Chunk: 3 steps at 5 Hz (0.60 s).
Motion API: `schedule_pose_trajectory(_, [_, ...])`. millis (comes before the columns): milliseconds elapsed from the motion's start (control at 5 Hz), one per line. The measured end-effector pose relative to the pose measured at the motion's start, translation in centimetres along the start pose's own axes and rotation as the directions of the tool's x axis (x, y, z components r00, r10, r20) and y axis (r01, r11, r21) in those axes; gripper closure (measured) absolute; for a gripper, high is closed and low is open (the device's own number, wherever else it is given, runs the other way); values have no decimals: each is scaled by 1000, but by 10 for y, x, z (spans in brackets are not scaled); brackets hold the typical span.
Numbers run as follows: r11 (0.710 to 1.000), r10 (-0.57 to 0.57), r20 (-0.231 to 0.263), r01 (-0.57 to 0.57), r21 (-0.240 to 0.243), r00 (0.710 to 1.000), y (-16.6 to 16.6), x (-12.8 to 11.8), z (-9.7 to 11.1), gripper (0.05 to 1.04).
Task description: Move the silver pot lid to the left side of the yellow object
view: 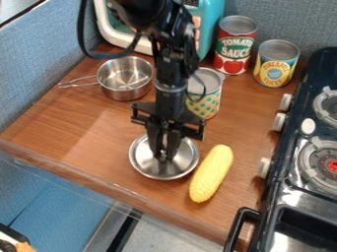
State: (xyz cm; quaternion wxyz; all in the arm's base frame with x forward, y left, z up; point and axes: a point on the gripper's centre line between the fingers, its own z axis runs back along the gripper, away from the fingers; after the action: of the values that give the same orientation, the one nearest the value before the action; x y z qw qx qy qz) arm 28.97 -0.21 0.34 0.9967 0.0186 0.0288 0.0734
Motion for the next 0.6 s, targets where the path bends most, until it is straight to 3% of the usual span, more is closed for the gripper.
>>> schedule_pose_trajectory(200, [1000, 5, 8, -5, 20, 1000, 3, 1, -4, 802])
schedule_pose_trajectory(400, [999, 11, 10, -11, 31, 1000, 2, -2, -6, 730])
schedule_pose_trajectory(600, [998, 9, 49, -12, 55, 999, -7, -9, 16, 444])
